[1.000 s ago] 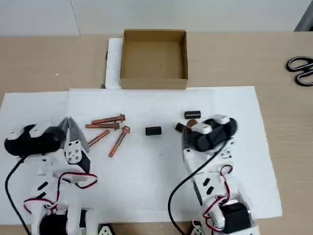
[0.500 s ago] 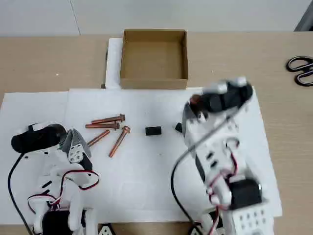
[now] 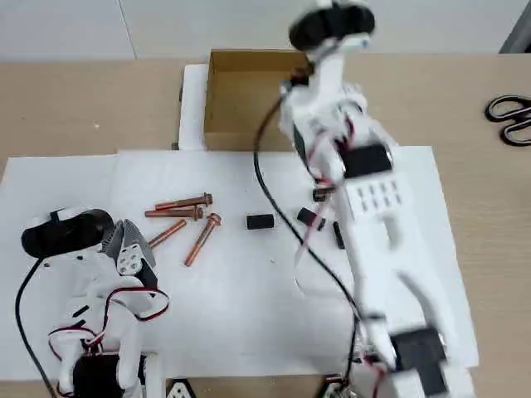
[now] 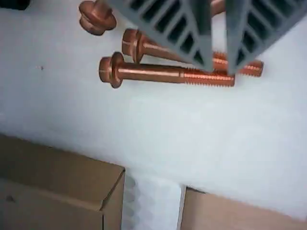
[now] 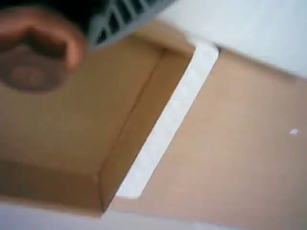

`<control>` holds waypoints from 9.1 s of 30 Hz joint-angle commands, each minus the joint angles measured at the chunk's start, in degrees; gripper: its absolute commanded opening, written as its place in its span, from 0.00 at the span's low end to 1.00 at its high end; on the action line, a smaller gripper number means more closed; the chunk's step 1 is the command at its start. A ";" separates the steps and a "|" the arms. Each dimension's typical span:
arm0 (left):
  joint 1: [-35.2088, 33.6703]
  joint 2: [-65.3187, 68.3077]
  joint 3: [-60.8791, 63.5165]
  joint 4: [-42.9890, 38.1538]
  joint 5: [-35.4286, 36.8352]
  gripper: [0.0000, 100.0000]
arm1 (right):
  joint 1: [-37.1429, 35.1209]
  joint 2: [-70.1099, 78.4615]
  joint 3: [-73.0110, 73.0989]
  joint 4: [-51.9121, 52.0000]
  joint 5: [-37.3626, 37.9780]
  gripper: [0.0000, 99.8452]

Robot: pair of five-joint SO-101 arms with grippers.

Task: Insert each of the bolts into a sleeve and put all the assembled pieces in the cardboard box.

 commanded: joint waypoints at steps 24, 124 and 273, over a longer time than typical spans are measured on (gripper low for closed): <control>-0.35 -0.44 -0.57 -1.23 0.18 0.01 | 3.82 43.91 -42.73 -1.45 2.64 0.12; -0.35 -0.53 -4.26 -0.09 0.09 0.01 | -11.91 28.97 -18.55 50.95 78.59 0.18; 21.01 111.82 -72.04 24.00 -27.43 0.09 | 27.03 -25.36 31.74 37.76 29.89 0.01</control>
